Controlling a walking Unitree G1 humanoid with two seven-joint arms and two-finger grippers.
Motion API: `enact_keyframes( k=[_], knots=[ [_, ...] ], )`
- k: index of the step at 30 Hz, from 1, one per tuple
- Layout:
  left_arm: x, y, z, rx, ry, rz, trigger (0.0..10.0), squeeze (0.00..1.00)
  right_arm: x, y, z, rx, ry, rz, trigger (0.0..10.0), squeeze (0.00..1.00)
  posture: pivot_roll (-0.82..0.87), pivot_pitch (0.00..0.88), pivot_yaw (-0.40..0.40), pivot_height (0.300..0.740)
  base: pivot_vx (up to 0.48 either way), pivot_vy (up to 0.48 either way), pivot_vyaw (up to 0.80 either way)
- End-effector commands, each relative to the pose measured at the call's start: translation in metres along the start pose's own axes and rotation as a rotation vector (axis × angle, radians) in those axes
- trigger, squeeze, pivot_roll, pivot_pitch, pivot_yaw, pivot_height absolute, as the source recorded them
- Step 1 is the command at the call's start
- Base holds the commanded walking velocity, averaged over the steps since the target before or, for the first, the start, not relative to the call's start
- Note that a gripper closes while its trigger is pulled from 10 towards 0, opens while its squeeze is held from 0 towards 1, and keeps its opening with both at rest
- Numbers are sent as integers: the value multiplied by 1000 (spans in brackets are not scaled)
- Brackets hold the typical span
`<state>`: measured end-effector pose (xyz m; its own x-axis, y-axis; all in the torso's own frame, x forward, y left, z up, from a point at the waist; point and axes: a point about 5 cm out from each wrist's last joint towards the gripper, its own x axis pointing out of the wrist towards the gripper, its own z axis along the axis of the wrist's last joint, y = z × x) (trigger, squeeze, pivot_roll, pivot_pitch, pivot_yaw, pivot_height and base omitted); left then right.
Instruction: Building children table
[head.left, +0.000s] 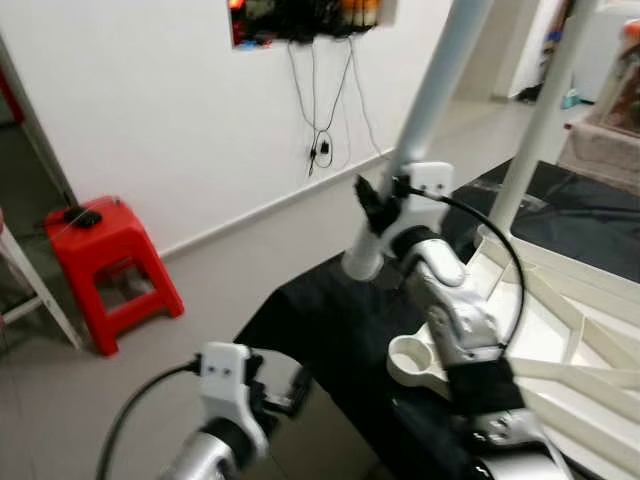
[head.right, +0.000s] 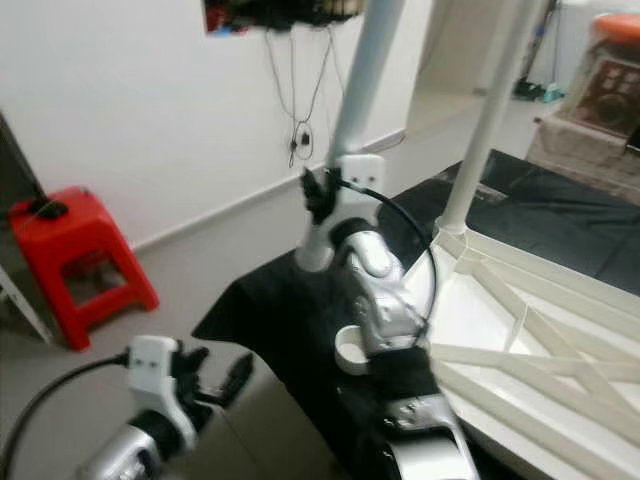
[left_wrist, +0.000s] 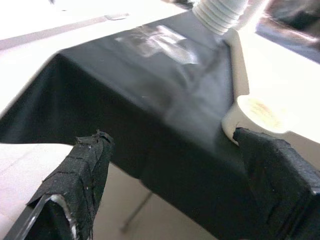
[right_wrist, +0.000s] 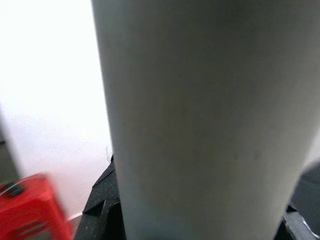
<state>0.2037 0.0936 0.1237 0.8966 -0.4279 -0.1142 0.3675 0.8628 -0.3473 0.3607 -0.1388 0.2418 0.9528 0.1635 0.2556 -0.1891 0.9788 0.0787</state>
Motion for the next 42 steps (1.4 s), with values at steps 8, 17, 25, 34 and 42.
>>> enact_keyframes(
  k=[8, 17, 25, 34, 42],
  knots=[
    [-2, 4, -2, 7, 22, 14, 10000, 0, 2, 2, 4, 8, -27, 23, 10000, 0, 174, 31, -53, 740, 0, 0, -800],
    [-3, 3, -3, 8, 29, 10, 10000, 0, -1, -6, 2, -15, -22, 7, 10000, 0, 176, 31, -48, 740, 0, 0, -800],
    [-5, 2, -3, 15, 32, 3, 10000, 0, -6, -6, -1, -26, -25, 20, 10000, 0, 175, 33, -41, 740, 0, 0, -800],
    [-8, 0, -3, 11, 37, 0, 10000, 0, -13, -11, -3, 33, -37, 67, 10000, 0, 178, 41, -38, 740, 0, 0, -444],
    [-10, -2, -2, 7, 39, -3, 10000, 0, -10, -25, 8, 140, -33, 239, 10000, 0, 179, 55, -35, 740, 0, 0, 0]
  ],
)
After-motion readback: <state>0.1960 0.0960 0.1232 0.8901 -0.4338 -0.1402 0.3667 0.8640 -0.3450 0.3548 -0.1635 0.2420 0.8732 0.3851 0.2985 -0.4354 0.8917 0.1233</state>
